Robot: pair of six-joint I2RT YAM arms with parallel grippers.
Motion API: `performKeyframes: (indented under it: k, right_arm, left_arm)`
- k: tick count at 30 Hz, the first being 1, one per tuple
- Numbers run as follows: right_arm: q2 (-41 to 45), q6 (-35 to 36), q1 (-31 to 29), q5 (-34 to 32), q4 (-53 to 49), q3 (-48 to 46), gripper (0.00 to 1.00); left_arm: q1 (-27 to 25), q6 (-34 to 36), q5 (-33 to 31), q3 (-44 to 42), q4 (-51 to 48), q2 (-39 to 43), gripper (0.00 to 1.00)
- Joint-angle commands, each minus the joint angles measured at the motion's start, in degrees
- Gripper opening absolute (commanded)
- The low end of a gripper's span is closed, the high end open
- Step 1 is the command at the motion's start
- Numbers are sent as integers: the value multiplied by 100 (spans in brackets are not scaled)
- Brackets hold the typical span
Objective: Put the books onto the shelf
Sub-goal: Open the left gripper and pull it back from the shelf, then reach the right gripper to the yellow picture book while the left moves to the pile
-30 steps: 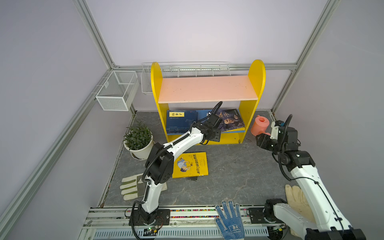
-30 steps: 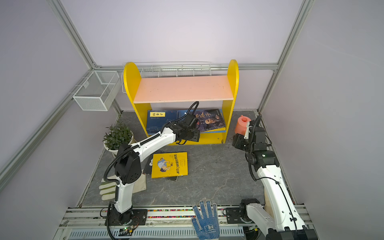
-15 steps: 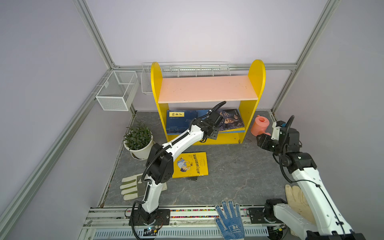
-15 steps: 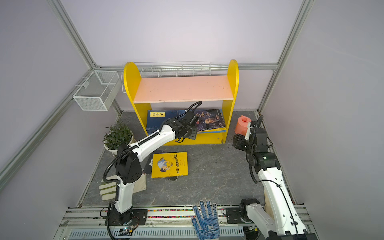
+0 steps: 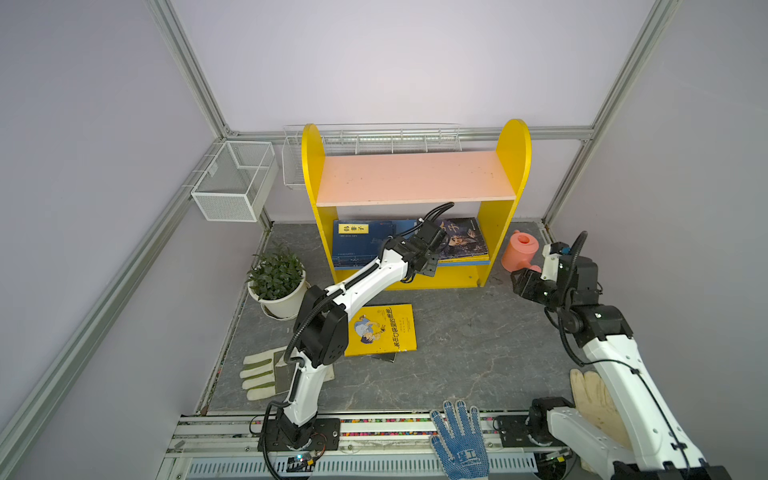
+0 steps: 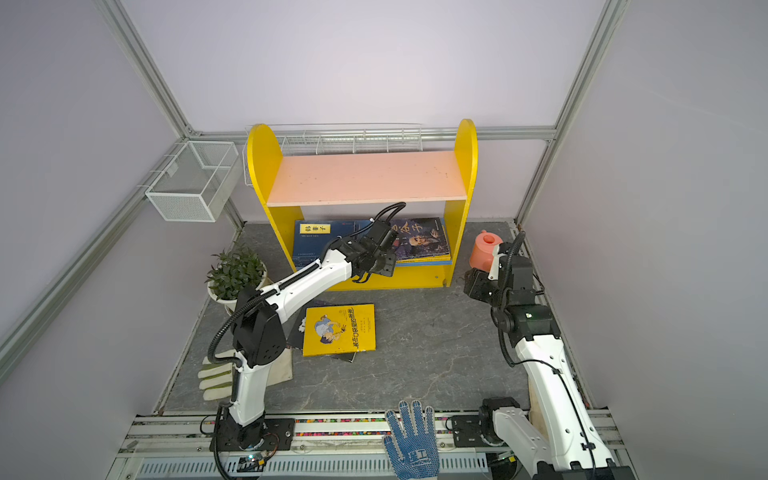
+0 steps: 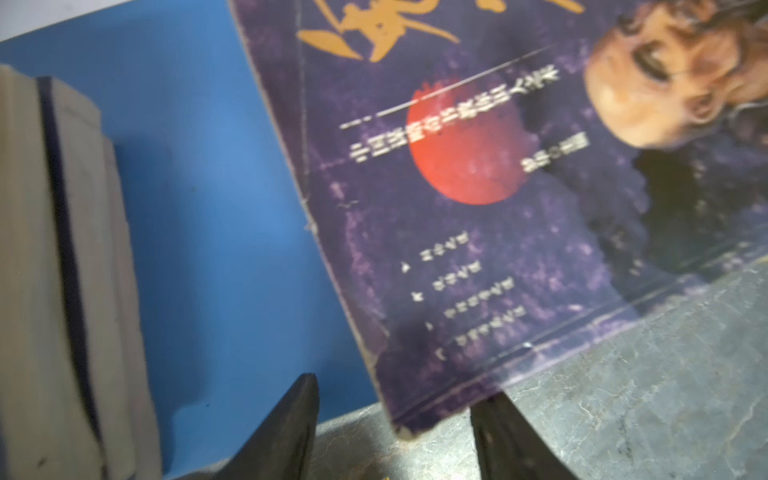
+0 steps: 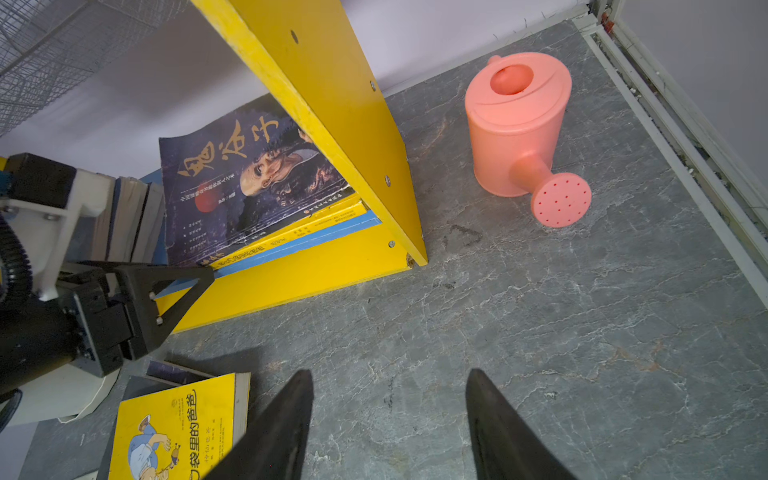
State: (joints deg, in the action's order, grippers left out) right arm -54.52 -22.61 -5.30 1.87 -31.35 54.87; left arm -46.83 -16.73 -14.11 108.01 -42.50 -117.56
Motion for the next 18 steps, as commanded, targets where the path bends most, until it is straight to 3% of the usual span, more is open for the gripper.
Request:
performKeyframes:
  k: [1, 3, 6, 11, 18]
  right_arm:
    - [82, 133, -296, 285, 300, -317, 62]
    - [78, 247, -605, 327, 437, -499, 62]
    - [-26, 472, -1567, 331, 743, -881, 62]
    - [-865, 1186, -2851, 516, 982, -922, 62]
    - [-2737, 2102, -3465, 2001, 861, -264, 63]
  left_arm:
    - [-34, 424, 355, -483, 838, 816, 59]
    - [-84, 395, 346, -944, 1190, 1278, 59]
    - [-99, 212, 322, -1839, 1694, 2062, 59]
    - [-73, -572, -233, -3576, 1920, 3312, 63]
    - [685, -2114, -82, -5584, 1103, 4564, 66]
